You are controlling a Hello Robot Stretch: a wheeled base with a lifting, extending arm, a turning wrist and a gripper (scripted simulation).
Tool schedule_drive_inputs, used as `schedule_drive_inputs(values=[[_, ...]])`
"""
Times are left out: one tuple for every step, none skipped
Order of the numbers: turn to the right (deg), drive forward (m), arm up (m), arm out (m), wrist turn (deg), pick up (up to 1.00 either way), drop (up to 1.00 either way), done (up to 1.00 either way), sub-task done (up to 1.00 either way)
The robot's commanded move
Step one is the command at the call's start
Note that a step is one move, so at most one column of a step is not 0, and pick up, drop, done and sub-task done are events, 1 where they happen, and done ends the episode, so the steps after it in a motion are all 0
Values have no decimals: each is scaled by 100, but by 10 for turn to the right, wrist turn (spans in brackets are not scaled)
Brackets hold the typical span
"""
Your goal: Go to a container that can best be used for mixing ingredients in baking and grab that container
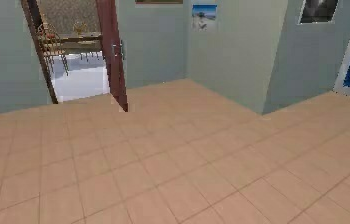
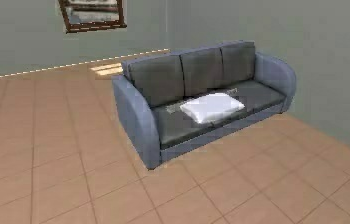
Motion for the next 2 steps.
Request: schedule_drive_inputs(values=[[-240,0,0,0,0,0,0,0,0],[0,100,0,0,0,0,0,0,0]])
